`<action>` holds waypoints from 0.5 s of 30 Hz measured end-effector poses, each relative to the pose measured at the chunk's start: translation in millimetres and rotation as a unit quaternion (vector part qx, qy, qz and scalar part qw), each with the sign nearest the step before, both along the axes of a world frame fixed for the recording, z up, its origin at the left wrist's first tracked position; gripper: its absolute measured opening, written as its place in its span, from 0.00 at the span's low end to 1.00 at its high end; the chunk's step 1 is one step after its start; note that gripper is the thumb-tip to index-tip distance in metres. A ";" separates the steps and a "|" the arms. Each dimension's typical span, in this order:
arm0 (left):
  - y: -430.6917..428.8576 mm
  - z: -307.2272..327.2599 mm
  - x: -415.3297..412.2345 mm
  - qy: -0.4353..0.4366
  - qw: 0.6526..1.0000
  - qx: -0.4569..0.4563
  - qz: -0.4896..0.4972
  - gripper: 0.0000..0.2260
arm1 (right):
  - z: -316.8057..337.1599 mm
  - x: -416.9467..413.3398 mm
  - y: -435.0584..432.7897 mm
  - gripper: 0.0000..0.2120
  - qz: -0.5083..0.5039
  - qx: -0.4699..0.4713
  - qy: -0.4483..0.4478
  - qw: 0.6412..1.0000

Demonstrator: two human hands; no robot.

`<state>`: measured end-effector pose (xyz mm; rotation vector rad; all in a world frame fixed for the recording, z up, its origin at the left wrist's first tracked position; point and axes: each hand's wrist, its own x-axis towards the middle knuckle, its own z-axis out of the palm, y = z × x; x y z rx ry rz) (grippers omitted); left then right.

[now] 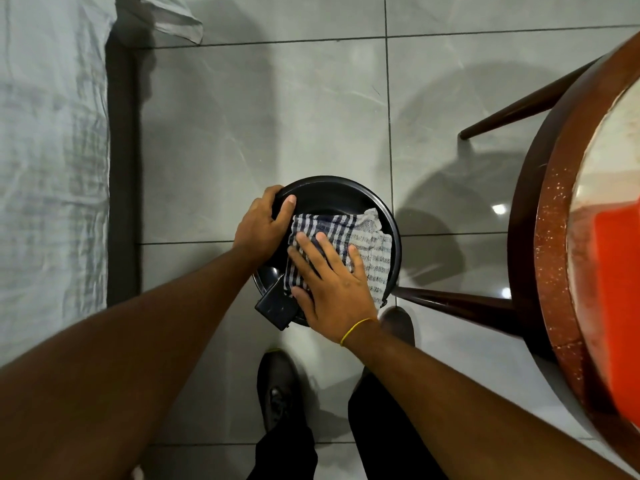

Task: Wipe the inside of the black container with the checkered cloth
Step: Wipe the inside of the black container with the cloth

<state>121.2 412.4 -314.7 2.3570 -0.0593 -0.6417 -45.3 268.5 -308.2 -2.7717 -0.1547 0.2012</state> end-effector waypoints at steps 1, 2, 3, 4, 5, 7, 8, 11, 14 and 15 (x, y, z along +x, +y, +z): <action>0.1 -0.7 -0.1 0.002 1.000 0.000 0.002 0.25 | 0.1 2.4 5.9 0.33 -0.026 0.002 0.003 1.000; 0.2 -1.7 -0.8 0.004 1.000 0.001 0.004 0.26 | 0.3 4.1 11.7 0.33 -0.053 0.005 0.005 0.999; 0.3 -2.2 -0.7 0.005 1.000 0.003 0.008 0.27 | 1.0 6.6 17.2 0.34 -0.085 0.007 0.006 0.996; -0.4 -3.1 -0.8 0.005 1.000 0.006 0.010 0.27 | 1.4 8.9 21.9 0.34 -0.122 0.006 0.008 0.992; -0.7 -3.6 -0.8 0.003 1.000 0.011 0.014 0.28 | 2.4 11.9 26.3 0.34 -0.162 0.003 0.011 0.987; -1.1 -4.3 -1.3 0.002 0.999 0.026 0.023 0.29 | 5.5 18.3 36.1 0.34 -0.248 -0.002 0.023 0.969; -1.2 -4.9 -2.5 0.002 0.999 0.034 0.027 0.29 | 8.3 19.8 42.8 0.35 -0.294 -0.004 0.034 0.955; -1.6 -5.3 -4.9 0.004 0.998 0.049 0.039 0.29 | 21.4 29.1 69.9 0.36 -0.439 0.009 0.071 0.896; -3.1 -4.9 -6.3 0.007 0.997 0.058 0.054 0.31 | 35.6 44.0 89.0 0.38 -0.528 0.033 0.116 0.841; -3.2 -4.6 -6.5 0.008 0.997 0.058 0.054 0.31 | 38.6 49.1 91.8 0.39 -0.538 0.041 0.135 0.831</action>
